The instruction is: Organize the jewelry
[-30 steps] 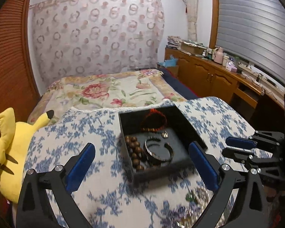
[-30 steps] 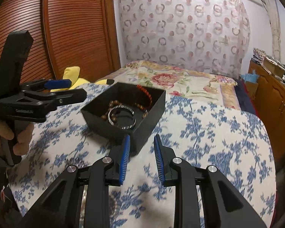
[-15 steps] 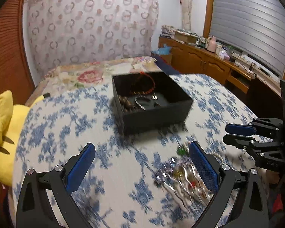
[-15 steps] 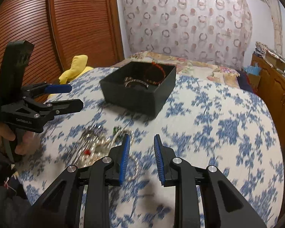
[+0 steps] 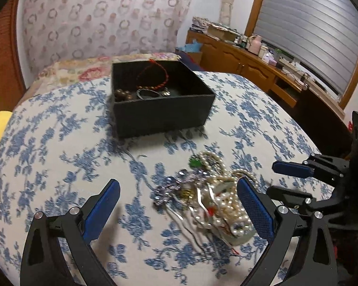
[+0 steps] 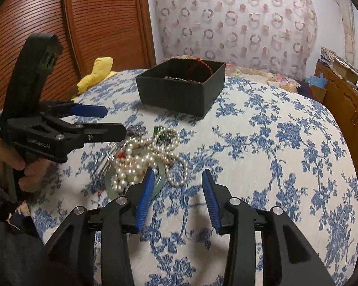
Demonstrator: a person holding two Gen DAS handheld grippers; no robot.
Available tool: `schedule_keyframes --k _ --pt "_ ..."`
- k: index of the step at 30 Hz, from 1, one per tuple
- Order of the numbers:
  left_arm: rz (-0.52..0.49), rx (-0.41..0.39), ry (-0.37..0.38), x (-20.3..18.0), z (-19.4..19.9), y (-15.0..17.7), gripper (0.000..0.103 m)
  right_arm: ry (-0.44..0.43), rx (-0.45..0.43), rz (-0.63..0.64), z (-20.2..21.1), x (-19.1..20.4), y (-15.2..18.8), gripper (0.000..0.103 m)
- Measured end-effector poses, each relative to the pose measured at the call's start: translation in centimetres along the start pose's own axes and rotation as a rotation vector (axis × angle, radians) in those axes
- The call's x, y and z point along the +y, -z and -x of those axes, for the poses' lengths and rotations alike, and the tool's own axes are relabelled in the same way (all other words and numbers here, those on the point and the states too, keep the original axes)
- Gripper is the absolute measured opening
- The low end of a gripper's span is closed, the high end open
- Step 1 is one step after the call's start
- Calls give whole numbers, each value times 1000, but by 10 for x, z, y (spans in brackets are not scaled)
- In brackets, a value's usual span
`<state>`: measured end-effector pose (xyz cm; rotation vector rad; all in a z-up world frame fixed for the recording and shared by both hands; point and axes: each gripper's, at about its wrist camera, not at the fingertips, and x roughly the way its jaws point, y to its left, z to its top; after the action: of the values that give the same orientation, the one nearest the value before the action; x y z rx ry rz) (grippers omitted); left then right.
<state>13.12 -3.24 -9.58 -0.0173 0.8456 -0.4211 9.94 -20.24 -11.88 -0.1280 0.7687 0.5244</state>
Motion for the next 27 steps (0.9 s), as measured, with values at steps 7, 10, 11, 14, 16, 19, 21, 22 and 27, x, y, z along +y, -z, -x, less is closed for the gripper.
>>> schedule_keyframes --k 7,10,11,14,16,19,21,22,27 --pt "16 40 18 -6 -10 3 65 9 -1 2 -1 2 6 44" --pt "20 46 15 -6 -12 5 63 10 -2 1 -2 2 6 44" --pt "22 50 13 -6 -13 6 63 10 -2 2 -2 2 6 44" --pt "22 49 2 -7 -13 7 63 12 -5 5 -2 3 6 44" --pt "26 56 0 -6 -15 8 60 12 -5 4 -2 3 6 44" --pt "37 44 5 -4 -13 9 54 11 -5 5 -2 3 6 44" --pt "43 38 8 -3 -10 10 54 11 -5 5 -2 3 6 44" --pt "42 33 7 -2 -9 10 54 11 -5 5 -2 3 7 44" --pt "37 -1 -5 -2 3 11 54 12 -4 6 -2 4 7 44"
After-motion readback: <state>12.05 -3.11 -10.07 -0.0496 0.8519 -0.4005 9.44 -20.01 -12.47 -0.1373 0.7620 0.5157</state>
